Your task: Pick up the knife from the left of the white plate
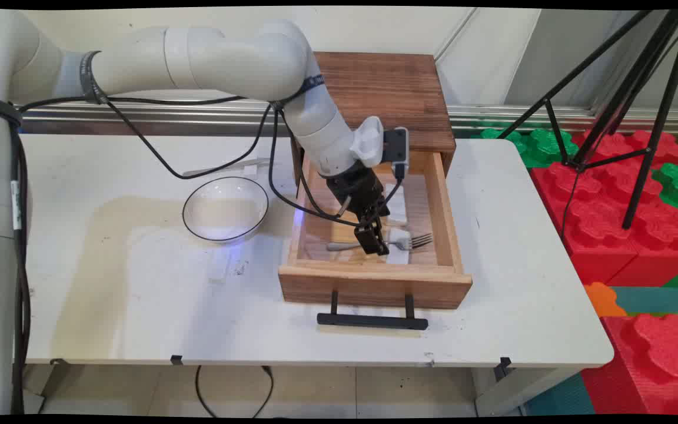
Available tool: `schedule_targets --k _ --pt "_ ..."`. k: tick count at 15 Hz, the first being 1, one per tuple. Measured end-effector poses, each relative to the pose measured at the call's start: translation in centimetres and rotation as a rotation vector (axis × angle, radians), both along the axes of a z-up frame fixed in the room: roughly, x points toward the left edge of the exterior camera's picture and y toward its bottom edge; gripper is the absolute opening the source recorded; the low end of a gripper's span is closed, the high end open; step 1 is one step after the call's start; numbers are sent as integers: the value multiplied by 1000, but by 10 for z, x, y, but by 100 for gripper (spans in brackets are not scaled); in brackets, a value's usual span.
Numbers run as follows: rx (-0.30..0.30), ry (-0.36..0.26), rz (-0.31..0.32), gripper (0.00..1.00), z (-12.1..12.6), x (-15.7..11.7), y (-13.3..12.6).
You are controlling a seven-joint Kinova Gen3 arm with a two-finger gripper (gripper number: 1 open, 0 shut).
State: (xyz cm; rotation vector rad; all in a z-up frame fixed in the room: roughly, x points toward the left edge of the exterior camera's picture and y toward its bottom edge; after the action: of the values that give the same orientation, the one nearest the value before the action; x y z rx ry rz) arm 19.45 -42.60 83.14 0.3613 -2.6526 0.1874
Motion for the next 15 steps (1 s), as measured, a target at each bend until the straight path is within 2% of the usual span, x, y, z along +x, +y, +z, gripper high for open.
schedule_targets --k 4,9,15 --pt "-32 18 14 100 19 7 0" --pt "-96 38 26 100 62 25 7" --pt "-126 67 129 100 121 71 40"
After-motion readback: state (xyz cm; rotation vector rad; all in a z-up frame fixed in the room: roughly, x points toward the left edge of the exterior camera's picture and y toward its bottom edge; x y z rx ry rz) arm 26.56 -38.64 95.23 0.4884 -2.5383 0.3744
